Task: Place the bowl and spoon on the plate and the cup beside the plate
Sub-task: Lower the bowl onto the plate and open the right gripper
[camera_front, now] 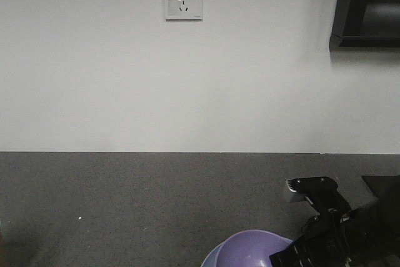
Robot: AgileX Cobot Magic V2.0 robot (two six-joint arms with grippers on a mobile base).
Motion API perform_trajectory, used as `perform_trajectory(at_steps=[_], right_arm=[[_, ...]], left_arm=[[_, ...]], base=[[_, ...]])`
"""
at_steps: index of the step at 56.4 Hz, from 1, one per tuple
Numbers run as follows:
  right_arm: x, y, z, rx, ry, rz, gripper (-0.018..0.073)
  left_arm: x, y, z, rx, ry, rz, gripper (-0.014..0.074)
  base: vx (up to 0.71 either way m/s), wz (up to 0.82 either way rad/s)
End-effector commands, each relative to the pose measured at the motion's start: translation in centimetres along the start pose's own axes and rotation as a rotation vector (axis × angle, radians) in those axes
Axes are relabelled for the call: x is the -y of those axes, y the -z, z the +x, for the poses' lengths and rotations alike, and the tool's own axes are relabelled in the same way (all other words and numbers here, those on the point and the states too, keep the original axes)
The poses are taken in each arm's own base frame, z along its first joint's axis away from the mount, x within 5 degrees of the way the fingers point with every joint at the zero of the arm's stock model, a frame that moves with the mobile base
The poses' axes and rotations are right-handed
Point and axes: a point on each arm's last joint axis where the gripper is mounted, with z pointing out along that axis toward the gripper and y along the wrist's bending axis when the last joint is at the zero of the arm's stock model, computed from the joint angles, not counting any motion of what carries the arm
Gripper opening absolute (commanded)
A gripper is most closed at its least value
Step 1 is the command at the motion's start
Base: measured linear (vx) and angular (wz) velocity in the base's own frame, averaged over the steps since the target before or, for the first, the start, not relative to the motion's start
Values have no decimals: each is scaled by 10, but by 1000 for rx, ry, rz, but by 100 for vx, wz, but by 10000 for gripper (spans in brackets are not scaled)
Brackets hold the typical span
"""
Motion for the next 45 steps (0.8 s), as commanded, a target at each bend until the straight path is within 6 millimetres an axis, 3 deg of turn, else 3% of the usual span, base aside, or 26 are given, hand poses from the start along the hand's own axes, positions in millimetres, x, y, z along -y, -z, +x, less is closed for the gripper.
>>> perform_trajectory(at_steps=[1,7,24,32,37,45], right_arm=[[-3,10,-15,101,17,11,41],[-1,6,-15,86,42,11,106],[-1,6,-15,96,56,16,461],[0,9,-19,122,73,38,586],[0,17,-22,133,120,64,621],[-6,46,-32,180,187,99,609]], left_arm=[[0,4,-15,101,12,4,-6],[0,4,-15,102,11,4,-6],[0,4,-16,105,9,3,-6],[0,4,-16,105,9,3,-6],[0,4,-16,105,9,3,-6],[0,4,-16,103,13,5,-6]], base=[[0,0],[0,0],[0,0],[0,0],[0,0],[0,0]])
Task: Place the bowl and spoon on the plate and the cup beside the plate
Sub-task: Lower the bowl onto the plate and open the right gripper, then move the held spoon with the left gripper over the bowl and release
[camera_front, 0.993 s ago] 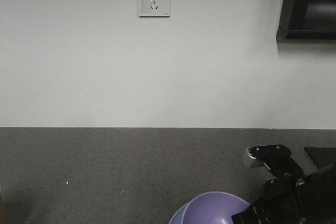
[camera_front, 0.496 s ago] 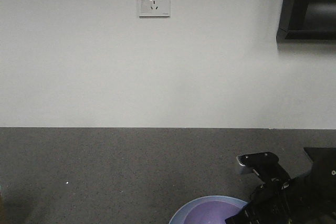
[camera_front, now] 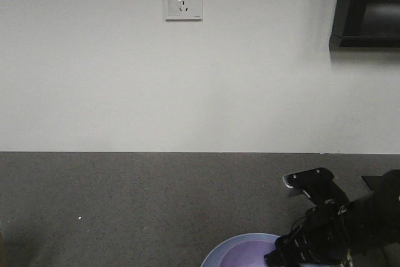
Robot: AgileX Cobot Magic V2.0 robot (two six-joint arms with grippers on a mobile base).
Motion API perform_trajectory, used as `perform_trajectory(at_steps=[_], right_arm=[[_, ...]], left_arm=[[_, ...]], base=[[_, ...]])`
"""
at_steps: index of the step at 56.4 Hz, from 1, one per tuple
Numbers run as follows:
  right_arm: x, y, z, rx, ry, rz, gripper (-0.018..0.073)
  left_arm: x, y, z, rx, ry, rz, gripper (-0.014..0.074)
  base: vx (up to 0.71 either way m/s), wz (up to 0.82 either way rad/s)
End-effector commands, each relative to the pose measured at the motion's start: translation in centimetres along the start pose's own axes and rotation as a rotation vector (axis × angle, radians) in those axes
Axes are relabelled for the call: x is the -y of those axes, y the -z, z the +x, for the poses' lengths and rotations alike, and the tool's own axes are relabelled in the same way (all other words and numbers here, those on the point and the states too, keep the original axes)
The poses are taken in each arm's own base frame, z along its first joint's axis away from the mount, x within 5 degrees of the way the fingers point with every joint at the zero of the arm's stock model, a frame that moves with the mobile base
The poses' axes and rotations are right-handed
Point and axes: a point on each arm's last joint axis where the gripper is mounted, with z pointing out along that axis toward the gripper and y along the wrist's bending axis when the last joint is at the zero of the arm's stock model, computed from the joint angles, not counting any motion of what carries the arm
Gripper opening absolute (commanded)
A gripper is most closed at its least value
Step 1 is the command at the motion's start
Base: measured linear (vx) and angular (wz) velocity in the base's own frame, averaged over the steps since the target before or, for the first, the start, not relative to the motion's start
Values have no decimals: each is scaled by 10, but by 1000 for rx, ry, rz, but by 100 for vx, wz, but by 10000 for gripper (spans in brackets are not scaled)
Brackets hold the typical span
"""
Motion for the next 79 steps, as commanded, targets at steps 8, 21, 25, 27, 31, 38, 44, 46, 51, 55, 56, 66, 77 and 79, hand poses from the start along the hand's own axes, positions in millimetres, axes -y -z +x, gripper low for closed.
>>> perform_trajectory(at_steps=[8,21,25,27,31,38,44,46,51,55,56,66,77,79], right_arm=[[-11,75,-24,196,85,86,550],[-25,137,-8,289,93,159,289],[-31,154,-1,320,89,163,148],[-33,160,1,330,89,163,87],[-37,170,8,339,96,161,-16],[-41,175,27,383,86,169,-13],[-41,162,52,391,70,180,-11],[-41,159,58,395,68,184,-11],[-40,149,78,400,64,195,-10],[-40,143,90,401,62,201,-10],[-40,140,94,394,61,201,-10],[-41,135,113,395,71,217,-10],[-41,138,116,398,91,236,-8],[-40,138,116,398,92,237,-8]], left_arm=[[1,4,-14,86,29,10,-6],[1,3,-8,18,52,18,-6],[1,3,-7,-8,52,20,-5],[1,2,-7,-23,52,20,-4],[2,-1,-9,-68,50,22,-3],[1,-7,-21,-163,9,29,-3],[3,-16,-38,-222,-66,63,-3],[4,-22,-45,-244,-78,87,-3],[10,-34,-63,-271,-86,158,-3],[17,-48,-73,-314,-90,231,-3],[20,-56,-77,-338,-89,264,-1],[38,-105,-93,-489,-139,435,0],[73,-159,-117,-553,-194,564,0],[82,-169,-118,-571,-210,591,0]], base=[[0,0],[0,0],[0,0],[0,0],[0,0],[0,0],[0,0],[0,0],[0,0],[0,0],[0,0],[0,0],[0,0],[0,0]])
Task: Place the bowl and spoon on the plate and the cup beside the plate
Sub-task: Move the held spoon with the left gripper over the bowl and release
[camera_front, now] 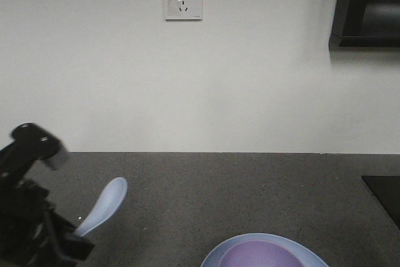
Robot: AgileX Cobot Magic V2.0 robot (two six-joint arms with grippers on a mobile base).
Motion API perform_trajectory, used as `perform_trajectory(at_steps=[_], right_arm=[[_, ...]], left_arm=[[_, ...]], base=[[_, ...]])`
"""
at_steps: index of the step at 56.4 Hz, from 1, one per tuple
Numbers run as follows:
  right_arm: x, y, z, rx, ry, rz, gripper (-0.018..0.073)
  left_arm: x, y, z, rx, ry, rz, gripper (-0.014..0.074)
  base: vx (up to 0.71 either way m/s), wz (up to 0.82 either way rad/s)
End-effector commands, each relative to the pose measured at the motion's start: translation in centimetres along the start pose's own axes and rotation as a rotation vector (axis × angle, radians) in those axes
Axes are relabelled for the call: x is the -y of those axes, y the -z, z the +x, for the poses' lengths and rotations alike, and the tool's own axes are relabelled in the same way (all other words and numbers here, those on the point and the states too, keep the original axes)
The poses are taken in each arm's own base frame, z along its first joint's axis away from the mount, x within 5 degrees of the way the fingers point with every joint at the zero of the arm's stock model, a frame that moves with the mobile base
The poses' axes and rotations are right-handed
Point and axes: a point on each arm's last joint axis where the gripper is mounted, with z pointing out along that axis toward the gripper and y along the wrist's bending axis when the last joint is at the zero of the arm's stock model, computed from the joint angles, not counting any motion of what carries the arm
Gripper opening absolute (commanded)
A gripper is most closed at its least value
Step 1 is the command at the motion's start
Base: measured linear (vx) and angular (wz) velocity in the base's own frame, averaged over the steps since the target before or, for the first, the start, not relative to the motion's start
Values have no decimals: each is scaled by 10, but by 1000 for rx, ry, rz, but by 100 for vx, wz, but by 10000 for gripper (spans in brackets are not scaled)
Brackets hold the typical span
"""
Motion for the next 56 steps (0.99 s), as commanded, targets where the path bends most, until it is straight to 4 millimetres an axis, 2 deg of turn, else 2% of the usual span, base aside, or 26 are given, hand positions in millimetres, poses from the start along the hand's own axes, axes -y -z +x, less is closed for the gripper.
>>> perform_trajectory(at_steps=[1,9,19,25,32,41,50,56], right_arm=[[4,7,-14,105,14,38,-8],[4,7,-14,103,19,41,-8],[4,7,-14,103,19,41,-8],[4,7,-14,103,19,41,-8],[4,7,-14,103,19,42,-8],[5,7,-14,104,29,50,-8],[5,7,-14,103,33,53,-8],[5,7,-14,103,33,53,-8]], left_arm=[[13,-6,-37,64,-50,65,0],[32,-36,-72,10,-132,147,0],[54,-66,-98,-14,-194,206,0],[63,-86,-107,-33,-169,225,0],[73,-112,-110,-86,-166,251,1],[81,-134,-106,-141,-177,270,17],[86,-139,-105,-148,-185,277,92],[86,-139,-105,-147,-179,277,192]], base=[[0,0],[0,0],[0,0],[0,0],[0,0],[0,0],[0,0],[0,0]])
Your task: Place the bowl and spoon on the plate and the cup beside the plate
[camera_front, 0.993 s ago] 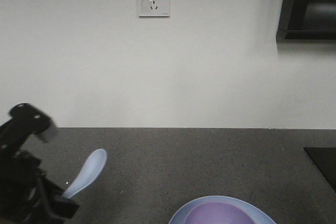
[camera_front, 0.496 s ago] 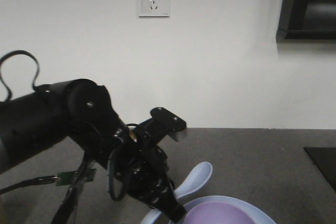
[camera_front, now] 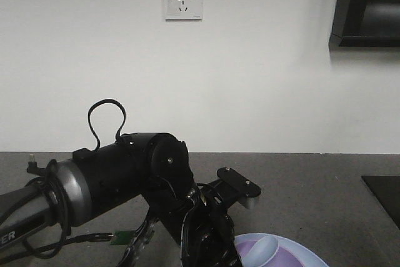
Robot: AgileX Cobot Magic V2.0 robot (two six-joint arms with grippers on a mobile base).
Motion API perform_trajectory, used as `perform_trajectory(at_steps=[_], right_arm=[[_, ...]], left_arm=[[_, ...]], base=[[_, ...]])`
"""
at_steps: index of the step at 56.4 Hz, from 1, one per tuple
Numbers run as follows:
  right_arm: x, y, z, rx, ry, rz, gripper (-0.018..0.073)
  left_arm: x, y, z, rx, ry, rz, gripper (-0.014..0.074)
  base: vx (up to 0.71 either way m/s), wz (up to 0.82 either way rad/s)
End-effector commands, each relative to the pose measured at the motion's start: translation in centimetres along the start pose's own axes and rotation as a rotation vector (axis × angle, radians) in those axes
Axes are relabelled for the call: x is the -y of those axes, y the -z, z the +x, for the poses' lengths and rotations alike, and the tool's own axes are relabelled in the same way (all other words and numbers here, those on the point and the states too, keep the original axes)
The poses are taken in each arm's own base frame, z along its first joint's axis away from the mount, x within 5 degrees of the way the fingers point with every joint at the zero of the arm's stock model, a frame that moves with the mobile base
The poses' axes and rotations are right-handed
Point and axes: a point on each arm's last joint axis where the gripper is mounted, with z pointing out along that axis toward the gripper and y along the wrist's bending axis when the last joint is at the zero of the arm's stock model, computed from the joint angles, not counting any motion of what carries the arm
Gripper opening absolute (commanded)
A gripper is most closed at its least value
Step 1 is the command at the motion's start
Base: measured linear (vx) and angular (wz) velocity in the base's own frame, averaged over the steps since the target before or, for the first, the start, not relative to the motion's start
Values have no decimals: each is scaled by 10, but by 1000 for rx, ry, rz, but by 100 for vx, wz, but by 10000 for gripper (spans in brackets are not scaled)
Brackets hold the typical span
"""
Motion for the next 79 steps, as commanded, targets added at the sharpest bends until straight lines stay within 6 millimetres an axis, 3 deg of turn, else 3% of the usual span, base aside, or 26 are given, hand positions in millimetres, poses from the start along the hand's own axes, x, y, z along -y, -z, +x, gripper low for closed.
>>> perform_trajectory(at_steps=[1,17,23,32,45,54,65,74,79], right_arm=[[4,7,-14,102,8,34,-8],[4,7,-14,102,8,34,-8],[4,7,-14,102,8,34,-8],[4,7,-14,102,5,34,-8],[4,7,-14,102,-2,33,-8],[4,7,-14,103,-2,34,-8],[4,7,-14,105,-5,32,-8],[4,7,-14,103,-5,32,-8],[4,7,-14,104,-5,32,-8]], left_arm=[[14,32,-11,123,-8,2,207],[15,32,-9,111,-8,7,482],[15,33,-9,106,-11,5,543],[16,47,-6,119,-43,-48,560],[13,109,15,104,-51,-348,559],[1,171,44,129,53,-629,559],[-11,230,77,239,184,-748,559],[-29,254,112,246,314,-820,559],[-41,248,131,198,389,-822,559]], base=[[0,0],[0,0],[0,0],[0,0],[0,0],[0,0],[0,0],[0,0],[0,0]])
